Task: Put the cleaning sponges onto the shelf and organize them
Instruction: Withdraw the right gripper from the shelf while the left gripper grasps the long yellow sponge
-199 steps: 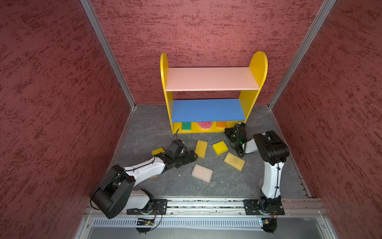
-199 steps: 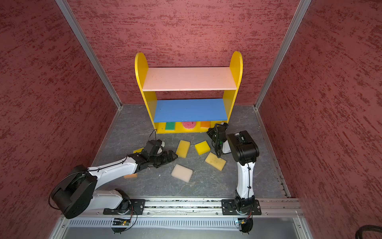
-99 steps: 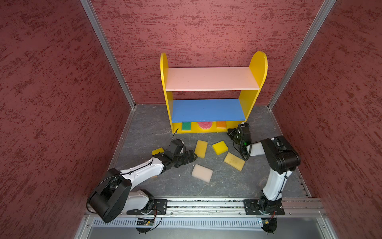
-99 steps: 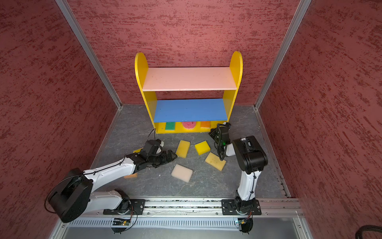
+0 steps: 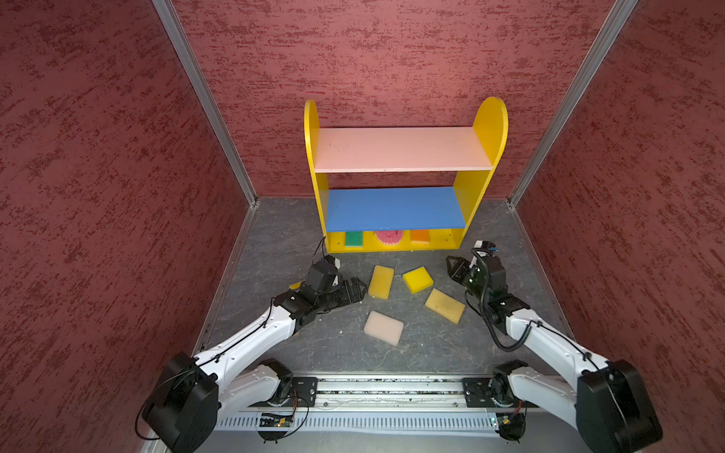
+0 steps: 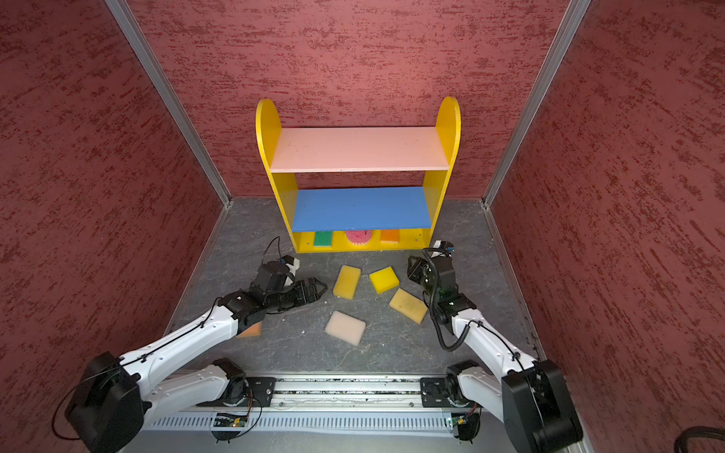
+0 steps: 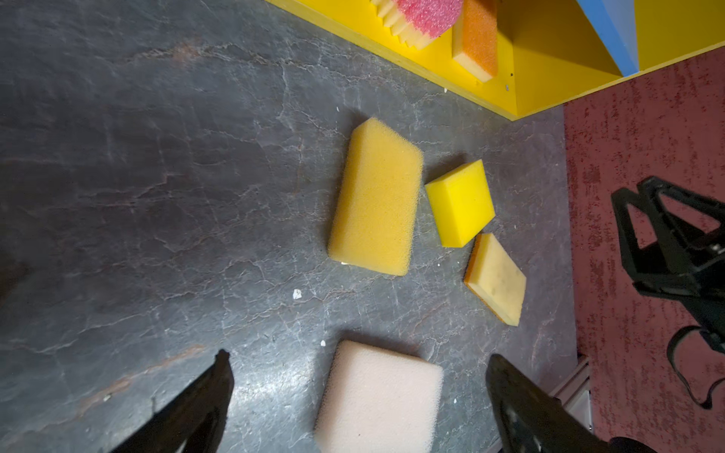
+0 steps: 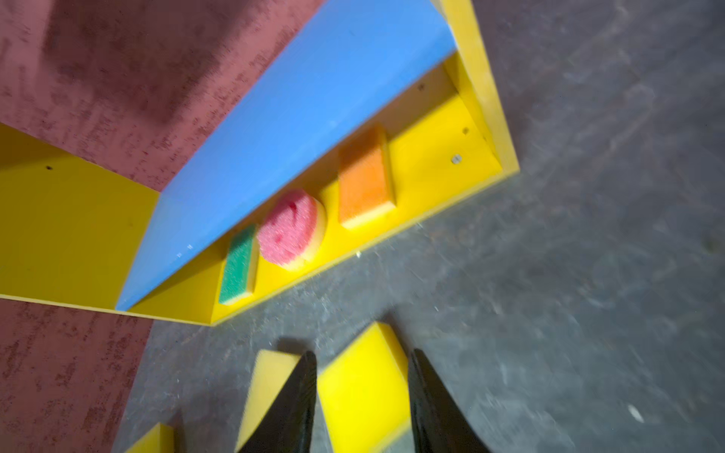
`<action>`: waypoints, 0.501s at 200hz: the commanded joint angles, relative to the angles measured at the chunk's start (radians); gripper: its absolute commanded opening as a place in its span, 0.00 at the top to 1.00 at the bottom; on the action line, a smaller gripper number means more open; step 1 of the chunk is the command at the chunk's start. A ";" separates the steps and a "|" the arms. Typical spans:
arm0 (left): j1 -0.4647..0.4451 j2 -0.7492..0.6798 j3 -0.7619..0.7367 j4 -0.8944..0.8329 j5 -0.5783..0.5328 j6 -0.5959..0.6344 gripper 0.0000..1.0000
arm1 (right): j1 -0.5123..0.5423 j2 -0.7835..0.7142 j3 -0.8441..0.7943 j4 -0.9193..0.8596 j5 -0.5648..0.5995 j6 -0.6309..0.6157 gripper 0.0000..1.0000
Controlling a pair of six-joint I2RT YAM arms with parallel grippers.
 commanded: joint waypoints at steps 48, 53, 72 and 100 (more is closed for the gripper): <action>-0.054 0.186 0.095 0.068 -0.039 0.032 0.00 | 0.000 -0.153 -0.119 -0.159 0.009 0.052 0.48; -0.061 0.203 0.104 0.074 -0.044 0.030 0.00 | 0.000 -0.152 -0.118 -0.159 0.004 0.049 0.48; -0.086 0.266 0.130 0.093 -0.060 0.024 0.00 | 0.000 -0.144 -0.118 -0.158 -0.007 0.042 0.48; -0.106 0.346 0.173 0.086 -0.110 0.013 0.02 | -0.002 -0.130 -0.117 -0.151 -0.032 0.032 0.47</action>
